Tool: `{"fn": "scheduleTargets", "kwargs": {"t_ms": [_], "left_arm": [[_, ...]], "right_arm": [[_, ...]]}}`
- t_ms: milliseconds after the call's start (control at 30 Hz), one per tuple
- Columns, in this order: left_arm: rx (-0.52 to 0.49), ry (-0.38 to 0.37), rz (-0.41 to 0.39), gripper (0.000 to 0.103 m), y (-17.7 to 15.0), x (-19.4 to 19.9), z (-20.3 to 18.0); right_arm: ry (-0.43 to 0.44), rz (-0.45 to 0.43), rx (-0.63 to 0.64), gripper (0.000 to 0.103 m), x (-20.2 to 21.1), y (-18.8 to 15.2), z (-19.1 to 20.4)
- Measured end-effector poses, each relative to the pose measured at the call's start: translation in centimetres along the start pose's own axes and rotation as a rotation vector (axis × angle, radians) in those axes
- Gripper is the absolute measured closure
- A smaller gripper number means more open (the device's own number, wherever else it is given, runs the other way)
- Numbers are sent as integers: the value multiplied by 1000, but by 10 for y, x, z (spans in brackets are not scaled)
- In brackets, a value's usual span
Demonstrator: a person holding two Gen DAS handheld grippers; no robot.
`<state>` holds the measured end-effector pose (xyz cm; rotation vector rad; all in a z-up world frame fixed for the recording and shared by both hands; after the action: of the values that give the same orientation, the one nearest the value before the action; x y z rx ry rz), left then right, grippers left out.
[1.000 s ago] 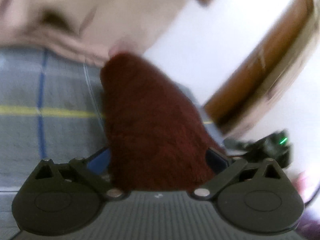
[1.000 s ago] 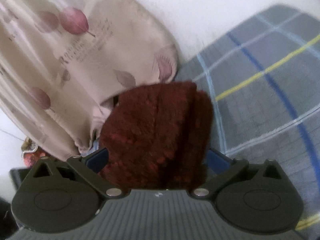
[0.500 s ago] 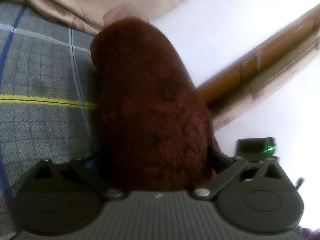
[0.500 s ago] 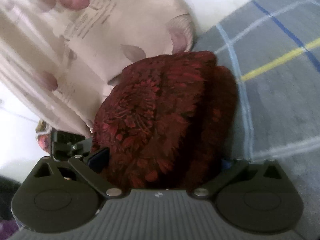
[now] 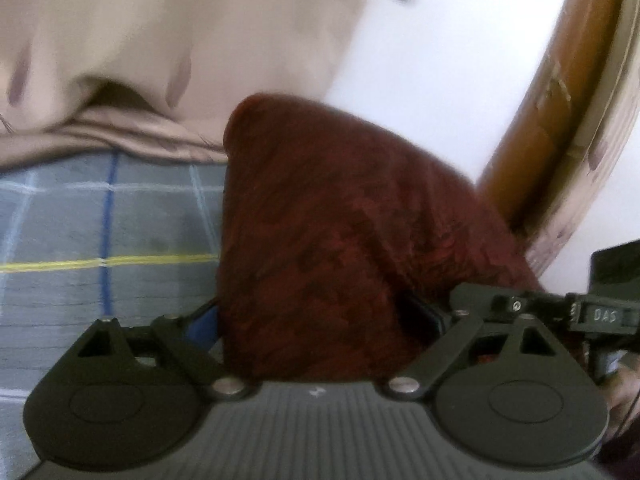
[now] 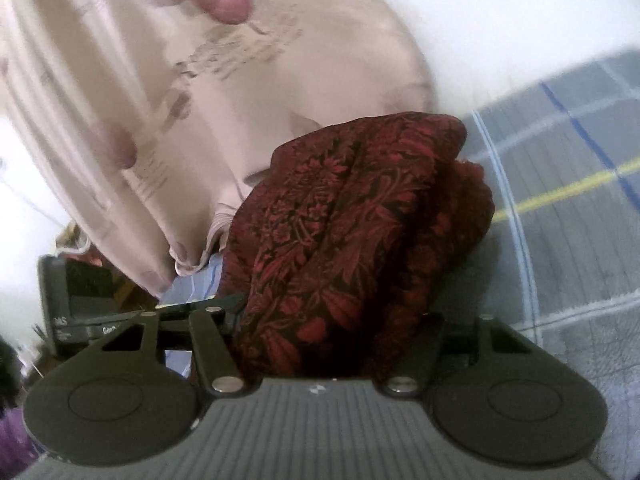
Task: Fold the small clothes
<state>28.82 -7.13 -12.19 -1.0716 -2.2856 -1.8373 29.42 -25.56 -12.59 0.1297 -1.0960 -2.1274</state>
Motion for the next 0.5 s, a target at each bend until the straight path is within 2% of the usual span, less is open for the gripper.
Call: {"fn": "scheduleTargets", "kwargs": {"t_ms": [133, 200, 267, 333, 400, 467, 500], "left_arm": [[-66, 57, -19, 12, 4, 32, -5], [-116, 78, -22, 23, 6, 45, -10], [-141, 94, -31, 24, 7, 60, -13], [-118, 83, -45, 24, 7, 69, -10], [-74, 88, -26, 24, 0, 71, 0], [0, 29, -32, 23, -5, 76, 8], [38, 25, -43, 23, -6, 81, 16]], "right_arm": [[19, -17, 48, 40, 9, 1, 29], [36, -23, 50, 40, 11, 1, 43], [52, -30, 59, 40, 15, 1, 58], [68, -36, 53, 40, 16, -1, 73], [70, -33, 58, 42, 15, -6, 85], [45, -13, 70, 43, 11, -14, 91], [29, -5, 79, 43, 10, -18, 91]]}}
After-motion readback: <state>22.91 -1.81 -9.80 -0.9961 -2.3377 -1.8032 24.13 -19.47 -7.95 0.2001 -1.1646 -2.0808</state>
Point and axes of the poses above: each gripper's, at about its wrist camera, not at the fingertips, and x roughly against the way its jaws point, z to its left, y to its top, the point moved 9 cm from there along -x, roughly the way its jaws point, and after that the axes turned 10 degrees about -z, right-handed, at the moved point
